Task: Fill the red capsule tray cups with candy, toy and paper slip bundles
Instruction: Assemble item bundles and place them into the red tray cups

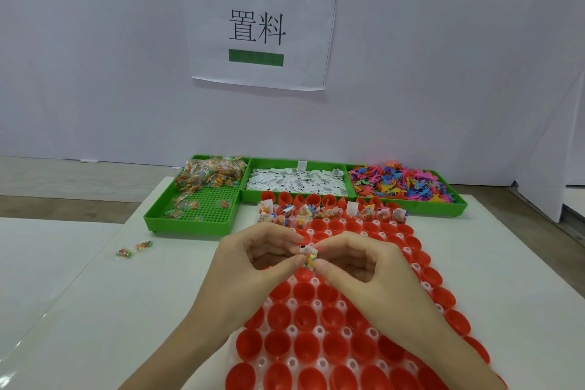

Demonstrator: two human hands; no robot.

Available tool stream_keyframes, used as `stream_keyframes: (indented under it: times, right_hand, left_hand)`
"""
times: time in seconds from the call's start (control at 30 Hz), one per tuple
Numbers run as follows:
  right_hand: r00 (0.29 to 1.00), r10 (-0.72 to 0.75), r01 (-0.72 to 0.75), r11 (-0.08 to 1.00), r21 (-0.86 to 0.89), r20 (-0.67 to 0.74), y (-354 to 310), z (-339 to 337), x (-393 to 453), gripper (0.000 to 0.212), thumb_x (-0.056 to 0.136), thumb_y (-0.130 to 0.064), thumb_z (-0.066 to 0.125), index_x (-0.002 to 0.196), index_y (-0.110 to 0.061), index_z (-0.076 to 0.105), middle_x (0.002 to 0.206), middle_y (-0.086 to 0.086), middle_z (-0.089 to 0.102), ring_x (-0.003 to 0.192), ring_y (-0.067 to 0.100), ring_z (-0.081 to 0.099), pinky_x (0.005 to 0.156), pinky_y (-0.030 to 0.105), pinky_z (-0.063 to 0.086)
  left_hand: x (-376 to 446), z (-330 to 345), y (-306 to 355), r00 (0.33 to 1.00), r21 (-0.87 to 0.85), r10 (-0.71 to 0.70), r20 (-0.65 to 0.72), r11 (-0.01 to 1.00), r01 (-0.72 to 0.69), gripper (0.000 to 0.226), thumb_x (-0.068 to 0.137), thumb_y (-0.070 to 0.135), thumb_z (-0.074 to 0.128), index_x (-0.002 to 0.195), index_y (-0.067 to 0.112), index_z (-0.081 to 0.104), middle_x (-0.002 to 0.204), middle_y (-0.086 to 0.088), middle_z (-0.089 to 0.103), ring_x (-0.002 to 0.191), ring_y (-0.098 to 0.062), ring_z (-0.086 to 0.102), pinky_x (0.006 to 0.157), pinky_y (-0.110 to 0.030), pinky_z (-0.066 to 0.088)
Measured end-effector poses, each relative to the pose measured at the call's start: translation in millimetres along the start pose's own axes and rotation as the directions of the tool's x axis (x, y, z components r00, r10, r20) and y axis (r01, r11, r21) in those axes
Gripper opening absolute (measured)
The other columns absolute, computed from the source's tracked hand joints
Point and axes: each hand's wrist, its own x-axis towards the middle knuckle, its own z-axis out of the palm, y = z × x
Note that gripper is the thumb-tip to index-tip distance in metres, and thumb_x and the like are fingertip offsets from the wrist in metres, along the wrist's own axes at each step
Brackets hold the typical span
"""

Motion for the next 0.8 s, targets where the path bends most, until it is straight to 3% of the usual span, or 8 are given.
stream_keyframes:
  times: [0.13,0.37,0.67,0.8]
  right_hand:
    - [1.000,-0.006,0.005,1.000,-0.026,-0.031,2,-1,0,0.014,0.089,-0.020,0.078,0.097,-0.032,0.076,0.091,-0.011,0.077,0.089,0.009,0.074,0.082,0.028,0.060]
    - [0.999,-0.012,0.006,0.994,-0.105,-0.052,5,-10,7,0.012,0.087,-0.020,0.080,0.090,-0.031,0.078,0.085,-0.012,0.077,0.084,0.007,0.074,0.076,0.028,0.060]
    - [0.999,0.003,0.011,0.966,-0.259,0.054,10,-32,57,0.010,0.081,-0.018,0.085,0.086,-0.023,0.078,0.079,-0.010,0.078,0.077,0.002,0.074,0.072,0.017,0.056]
    - [0.996,0.059,-0.038,0.950,-0.310,0.060,24,-39,91,0.009,0.081,-0.022,0.085,0.088,-0.022,0.080,0.076,-0.009,0.078,0.076,0.001,0.074,0.076,0.018,0.057]
  left_hand:
    - [-2,2,-1,0.999,0.041,0.035,0.024,0.999,-0.036,0.020,0.079,0.007,0.086,0.094,0.017,0.079,0.090,-0.004,0.078,0.088,-0.020,0.076,0.082,-0.028,0.061]
    - [-2,14,-5,0.964,0.283,0.265,0.019,0.923,-0.259,0.026,0.081,0.000,0.083,0.096,0.021,0.079,0.092,0.006,0.076,0.087,-0.008,0.076,0.079,-0.022,0.061]
    - [42,19,-4,0.979,0.391,0.200,0.031,0.899,-0.196,0.013,0.081,0.006,0.084,0.085,0.018,0.080,0.078,0.012,0.077,0.075,0.000,0.073,0.076,-0.023,0.060]
    - [76,23,-9,0.983,0.499,0.186,0.007,0.851,-0.165,0.006,0.078,0.015,0.087,0.081,0.016,0.081,0.075,0.009,0.077,0.075,0.000,0.071,0.070,-0.011,0.051]
